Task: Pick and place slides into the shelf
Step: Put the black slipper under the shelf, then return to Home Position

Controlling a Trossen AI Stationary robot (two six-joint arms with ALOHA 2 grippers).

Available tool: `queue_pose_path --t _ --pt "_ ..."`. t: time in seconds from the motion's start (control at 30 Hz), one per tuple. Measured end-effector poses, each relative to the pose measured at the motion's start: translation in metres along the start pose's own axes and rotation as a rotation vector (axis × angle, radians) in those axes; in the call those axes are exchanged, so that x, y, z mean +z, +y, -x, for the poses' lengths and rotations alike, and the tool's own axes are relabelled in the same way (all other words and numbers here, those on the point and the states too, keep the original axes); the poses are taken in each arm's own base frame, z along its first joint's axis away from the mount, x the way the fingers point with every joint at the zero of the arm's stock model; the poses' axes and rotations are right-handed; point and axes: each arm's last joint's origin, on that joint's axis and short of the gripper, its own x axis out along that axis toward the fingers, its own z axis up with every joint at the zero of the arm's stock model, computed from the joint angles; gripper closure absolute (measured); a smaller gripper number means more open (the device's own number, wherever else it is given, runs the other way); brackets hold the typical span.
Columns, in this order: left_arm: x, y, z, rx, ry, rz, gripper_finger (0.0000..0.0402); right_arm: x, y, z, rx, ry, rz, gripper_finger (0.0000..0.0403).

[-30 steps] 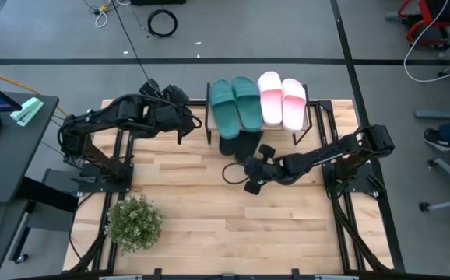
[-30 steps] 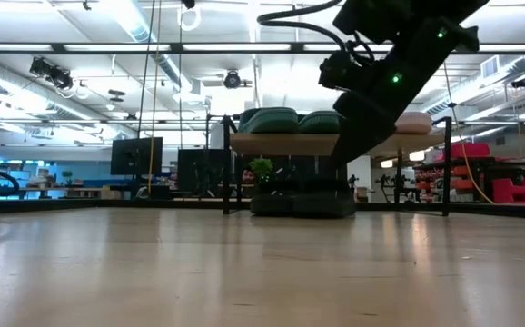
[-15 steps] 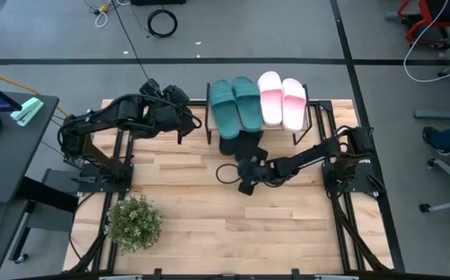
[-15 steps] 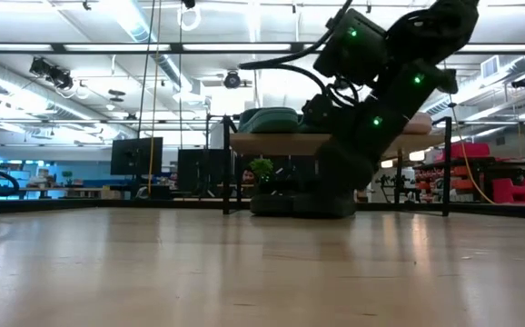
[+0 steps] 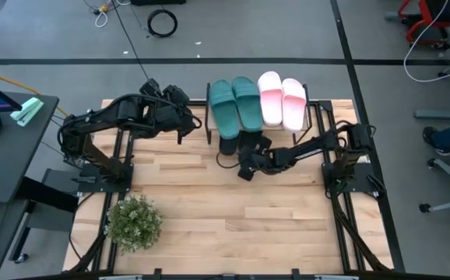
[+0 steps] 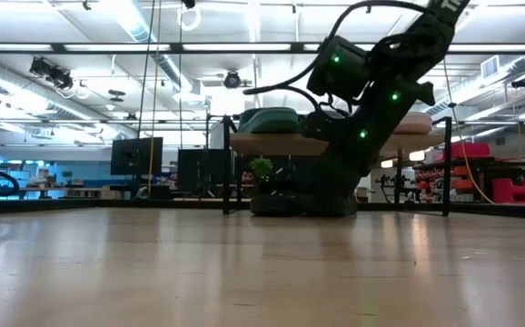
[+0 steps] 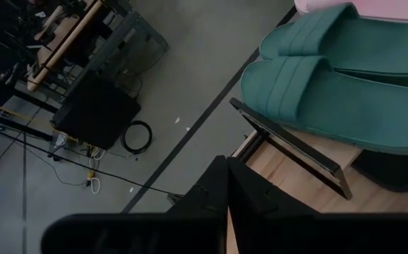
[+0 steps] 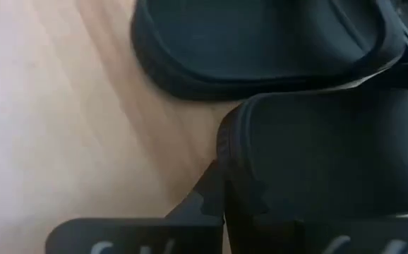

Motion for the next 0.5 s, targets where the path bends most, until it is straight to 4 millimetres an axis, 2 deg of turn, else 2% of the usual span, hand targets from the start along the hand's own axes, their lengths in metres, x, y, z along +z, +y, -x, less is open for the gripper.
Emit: queue_pose_path --t 0.1,0.2,0.37,0.5 --pt "0.0 0.0 0.0 0.0 0.0 0.0 0.0396 0.001 -0.004 -0.003 0.002 0.007 0.008 0.0402" --pt "0.0 0.0 0.0 0.0 0.0 0.0 0.0392 0.002 0.001 0.003 0.058 0.005 -0.008 0.0402" --pt "0.0 0.0 0.0 0.0 0.0 0.011 0.0375 -0.001 0.025 0.029 0.144 -0.039 0.031 0.0402" --pt "0.0 0.0 0.0 -0.018 0.007 0.01 0.0377 -0.004 0.04 0.062 0.169 -0.092 0.07 0.0402"
